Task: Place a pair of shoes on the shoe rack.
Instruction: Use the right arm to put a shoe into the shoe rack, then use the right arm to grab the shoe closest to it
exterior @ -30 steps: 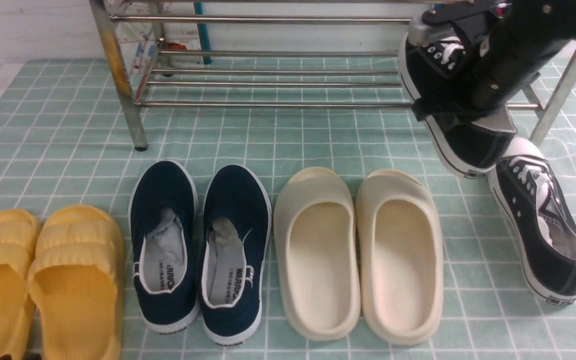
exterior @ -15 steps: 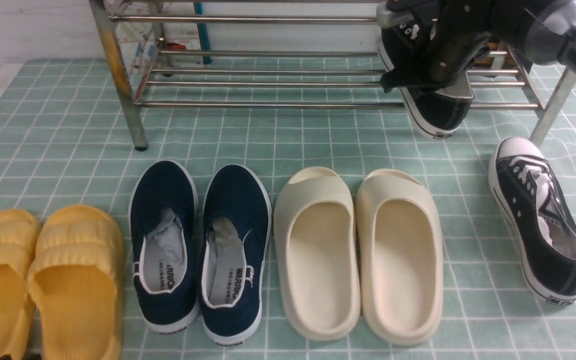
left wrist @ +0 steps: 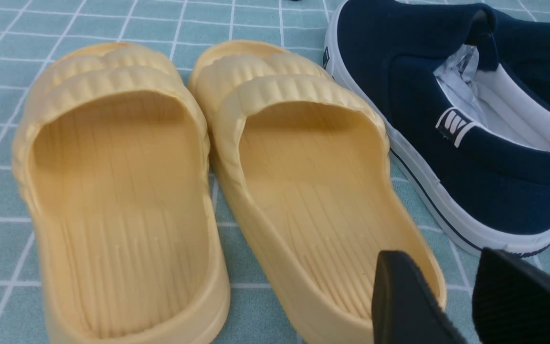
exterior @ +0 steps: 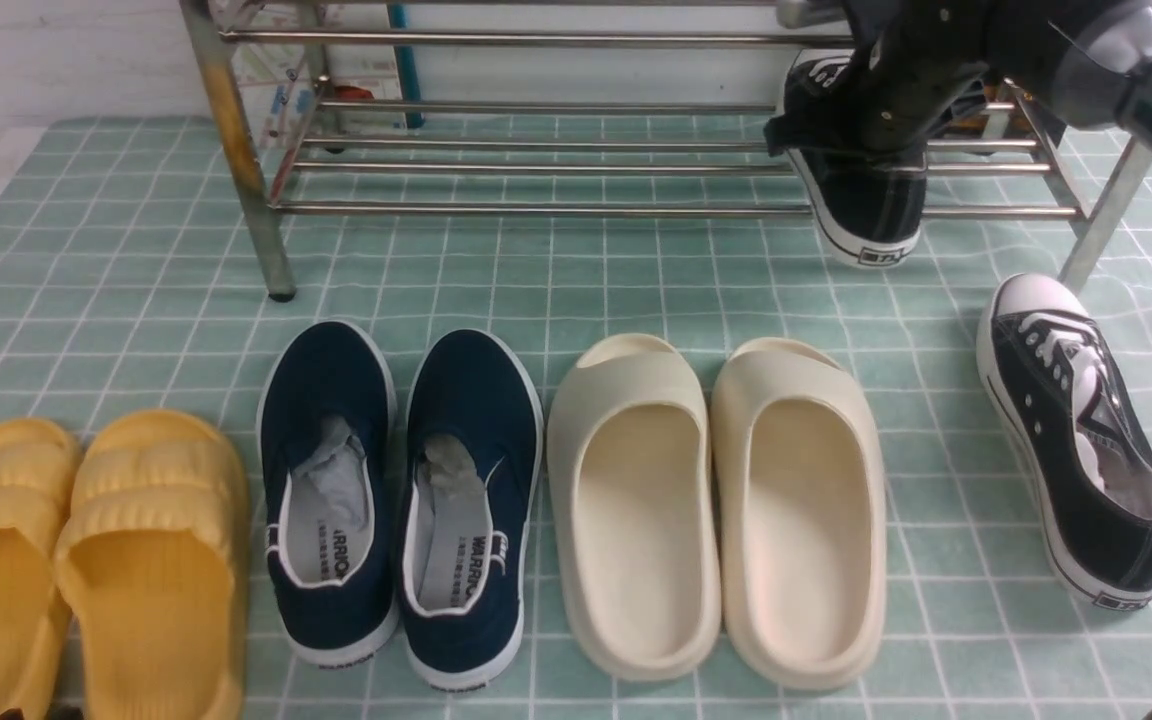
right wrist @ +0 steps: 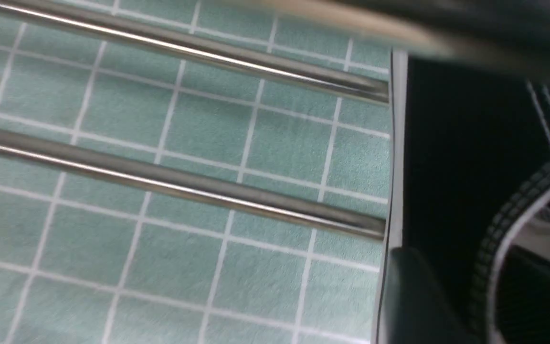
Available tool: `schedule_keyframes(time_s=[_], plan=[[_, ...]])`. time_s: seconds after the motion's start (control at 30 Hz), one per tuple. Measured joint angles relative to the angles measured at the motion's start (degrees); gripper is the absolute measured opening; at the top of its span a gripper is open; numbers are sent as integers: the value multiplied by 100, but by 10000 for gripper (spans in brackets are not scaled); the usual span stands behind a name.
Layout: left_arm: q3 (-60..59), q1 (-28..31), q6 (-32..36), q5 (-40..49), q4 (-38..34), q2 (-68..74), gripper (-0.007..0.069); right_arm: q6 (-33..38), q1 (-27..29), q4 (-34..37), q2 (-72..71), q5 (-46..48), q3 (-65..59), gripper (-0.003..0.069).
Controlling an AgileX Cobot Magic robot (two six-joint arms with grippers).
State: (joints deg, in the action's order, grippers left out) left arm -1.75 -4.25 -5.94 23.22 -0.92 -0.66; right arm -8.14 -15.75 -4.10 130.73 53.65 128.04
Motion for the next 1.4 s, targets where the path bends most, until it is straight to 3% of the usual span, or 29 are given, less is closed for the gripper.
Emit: schedule_keyframes(time_s=[0.13,0.2,0.4,0.67,0.7,0.83,1.1,1.4], plan=[[0,0,0,0,0,0,239,0,-38,273,-350,587,43,485],[0,0,0,0,0,0,239,76,-90,291,-597,986,43,514],[0,0,0,0,0,0,239,279,-146,-30,-1418,1680,-439,519],[0,0,0,0,0,0,239,48,-146,-297,-3269,1677,-3498,515],[0,0,0,0,0,0,239,-106,-141,-424,-3725,1445,-4318,515],[0,0,0,0,0,0,239,-684,13,-674,-4161,630,-5568,504],[0,0,0,0,0,0,239,-1207,628,-712,-3497,-829,-6600,402],[0,0,0,0,0,0,239,-1238,651,-558,-3002,-1238,-6576,68]])
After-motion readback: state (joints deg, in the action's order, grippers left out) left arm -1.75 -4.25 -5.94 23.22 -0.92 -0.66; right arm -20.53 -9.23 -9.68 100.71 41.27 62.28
